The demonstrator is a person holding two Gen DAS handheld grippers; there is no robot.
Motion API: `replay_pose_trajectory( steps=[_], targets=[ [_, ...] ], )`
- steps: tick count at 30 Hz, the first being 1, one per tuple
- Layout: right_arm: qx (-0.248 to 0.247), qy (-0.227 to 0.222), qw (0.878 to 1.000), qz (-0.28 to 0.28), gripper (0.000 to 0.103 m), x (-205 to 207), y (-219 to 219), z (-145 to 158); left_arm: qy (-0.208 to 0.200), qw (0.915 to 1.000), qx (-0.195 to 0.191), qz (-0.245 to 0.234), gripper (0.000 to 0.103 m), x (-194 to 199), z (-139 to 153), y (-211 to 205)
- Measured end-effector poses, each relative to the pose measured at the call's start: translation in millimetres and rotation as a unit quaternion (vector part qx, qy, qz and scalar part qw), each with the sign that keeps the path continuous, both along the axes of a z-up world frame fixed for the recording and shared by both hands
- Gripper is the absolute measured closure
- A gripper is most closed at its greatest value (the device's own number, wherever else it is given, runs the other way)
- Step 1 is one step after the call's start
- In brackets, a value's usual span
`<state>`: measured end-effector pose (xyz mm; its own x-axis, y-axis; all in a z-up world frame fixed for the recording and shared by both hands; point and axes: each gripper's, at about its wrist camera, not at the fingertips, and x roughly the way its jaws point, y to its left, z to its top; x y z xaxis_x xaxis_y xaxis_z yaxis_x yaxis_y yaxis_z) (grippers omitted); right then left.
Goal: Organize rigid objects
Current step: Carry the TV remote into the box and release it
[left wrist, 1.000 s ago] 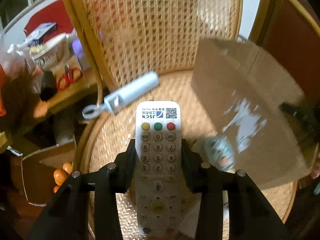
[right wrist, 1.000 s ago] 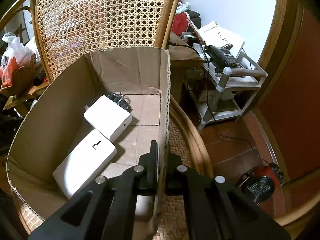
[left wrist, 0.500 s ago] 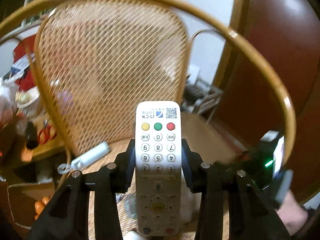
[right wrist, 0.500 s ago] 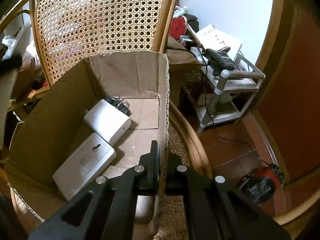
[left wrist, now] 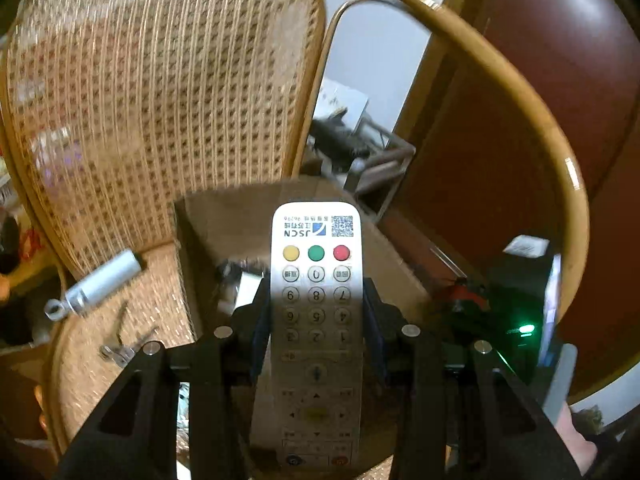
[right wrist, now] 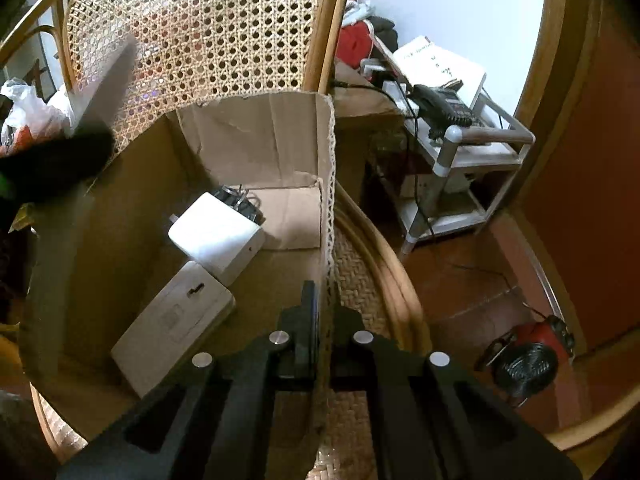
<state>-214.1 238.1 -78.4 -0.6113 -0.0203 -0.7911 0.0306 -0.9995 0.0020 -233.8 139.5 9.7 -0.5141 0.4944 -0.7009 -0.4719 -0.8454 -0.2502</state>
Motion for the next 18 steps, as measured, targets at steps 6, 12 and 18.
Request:
replay_pose_trajectory(
  steps=[6,12,18],
  targets=[
    [-0.003,0.003,1.0,-0.003,0.1,0,0,0,-0.018,0.9997,-0.015,-0.001,0.064,-2,-18,3],
    [-0.003,0.004,1.0,-0.002,0.1,0,0,1,-0.023,0.9997,-0.002,0.004,0.062,-5,-23,0],
    [-0.003,0.003,1.0,-0.003,0.1,1,-5,1,0.015,0.9997,0.018,0.0,0.041,9,4,-14]
  ],
)
